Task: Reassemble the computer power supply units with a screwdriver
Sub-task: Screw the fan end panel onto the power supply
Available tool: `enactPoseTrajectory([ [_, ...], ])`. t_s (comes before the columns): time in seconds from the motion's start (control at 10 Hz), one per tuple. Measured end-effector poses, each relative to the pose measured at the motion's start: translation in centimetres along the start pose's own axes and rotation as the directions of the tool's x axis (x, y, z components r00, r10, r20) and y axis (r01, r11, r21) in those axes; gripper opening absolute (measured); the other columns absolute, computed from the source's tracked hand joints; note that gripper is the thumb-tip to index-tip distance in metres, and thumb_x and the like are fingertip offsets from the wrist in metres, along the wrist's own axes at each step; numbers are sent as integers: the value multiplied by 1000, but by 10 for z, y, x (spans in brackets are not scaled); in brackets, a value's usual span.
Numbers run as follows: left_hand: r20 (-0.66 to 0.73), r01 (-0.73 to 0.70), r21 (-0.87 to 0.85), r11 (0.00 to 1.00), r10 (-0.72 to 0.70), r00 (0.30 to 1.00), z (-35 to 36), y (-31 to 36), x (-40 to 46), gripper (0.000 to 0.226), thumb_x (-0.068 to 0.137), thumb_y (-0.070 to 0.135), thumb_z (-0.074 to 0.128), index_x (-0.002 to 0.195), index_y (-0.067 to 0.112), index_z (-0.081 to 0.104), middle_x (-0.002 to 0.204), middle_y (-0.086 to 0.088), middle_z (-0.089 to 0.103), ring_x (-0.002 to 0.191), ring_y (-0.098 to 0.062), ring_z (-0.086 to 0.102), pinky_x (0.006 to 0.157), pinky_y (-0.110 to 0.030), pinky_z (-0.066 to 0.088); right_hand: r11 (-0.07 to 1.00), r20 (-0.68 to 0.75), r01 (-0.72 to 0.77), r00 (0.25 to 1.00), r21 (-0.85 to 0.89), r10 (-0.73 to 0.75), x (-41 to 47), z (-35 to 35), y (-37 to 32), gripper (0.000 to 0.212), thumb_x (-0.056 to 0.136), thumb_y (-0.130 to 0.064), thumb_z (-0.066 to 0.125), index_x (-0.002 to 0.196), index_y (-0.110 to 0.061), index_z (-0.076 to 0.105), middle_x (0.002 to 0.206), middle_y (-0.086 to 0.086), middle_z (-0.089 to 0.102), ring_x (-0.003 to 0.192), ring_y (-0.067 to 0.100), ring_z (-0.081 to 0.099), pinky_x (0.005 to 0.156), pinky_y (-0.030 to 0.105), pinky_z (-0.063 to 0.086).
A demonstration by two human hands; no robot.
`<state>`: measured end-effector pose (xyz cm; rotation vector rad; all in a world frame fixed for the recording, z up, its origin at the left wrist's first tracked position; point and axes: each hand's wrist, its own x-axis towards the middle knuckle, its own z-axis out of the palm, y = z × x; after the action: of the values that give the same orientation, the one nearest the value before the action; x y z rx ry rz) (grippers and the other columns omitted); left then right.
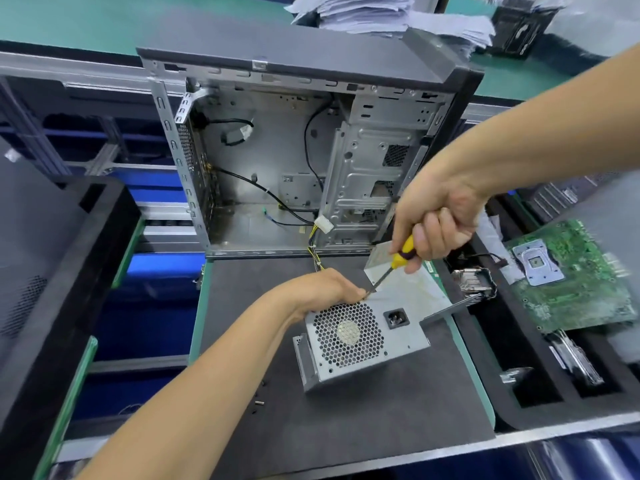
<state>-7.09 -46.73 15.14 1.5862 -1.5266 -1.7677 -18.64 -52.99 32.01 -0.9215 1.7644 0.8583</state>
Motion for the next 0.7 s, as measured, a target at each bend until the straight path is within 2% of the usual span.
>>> enactPoseTrajectory([
  [0.1,24,-6,-1,1000,6,1000,-3,0,1,31,99,26,56,122,8,67,135,-2,61,127,-14,50,100,-23,31,954,-55,95,992,-284,-115,-4,-2,6,41,96,-40,50,86,-1,57,46,-2,35,30,8,29,26,15,22],
  [0.2,36,8,11,1000,-9,999,-6,1,1,31,99,28,57,123,10,66,139,-2,57,133,-16,45,108,-28,28,61,-56,-17,688,-998,-723,-5,11,19,27,89,-34,61,92,-9,54,67,-1,53,54,15,44,45,23,35],
  [0.3,25,7,14,1000,-7,1000,-5,-2,3,31,98,28,57,123,11,65,139,-2,57,132,-15,46,104,-24,28,-676,478,-448,484,-585,-733,-9,32,32,12,78,-4,49,86,-8,57,73,5,50,56,24,40,44,29,26],
  [0.4,0,-6,17,1000,6,1000,-4,-4,4,33,98,28,57,123,8,66,137,-3,59,132,-16,48,111,-27,28,-536,337,-316,509,-783,-792,-4,49,35,16,81,-4,47,67,-12,45,67,5,48,63,28,53,50,30,35],
  [0.5,-19,10,34,999,-9,1000,-4,-3,1,33,98,33,57,121,12,68,137,0,59,132,-16,46,106,-26,26,146,-113,14,565,-989,-817,3,42,26,29,92,-26,54,67,-11,49,64,3,53,57,20,53,50,23,38],
  [0.6,27,23,34,999,-24,999,-5,0,-2,31,99,36,55,116,15,70,130,-2,64,127,-21,54,109,-33,38,462,-205,187,711,-867,-672,7,27,32,39,94,-35,53,66,-10,61,53,2,49,41,17,43,42,20,37],
  [0.7,58,14,140,990,-22,998,-15,0,-12,44,100,51,42,126,23,64,135,5,61,127,-13,52,111,-33,35,284,-166,95,624,-954,-764,1,26,43,46,98,-45,40,67,-13,52,63,2,54,60,24,56,63,31,52],
])
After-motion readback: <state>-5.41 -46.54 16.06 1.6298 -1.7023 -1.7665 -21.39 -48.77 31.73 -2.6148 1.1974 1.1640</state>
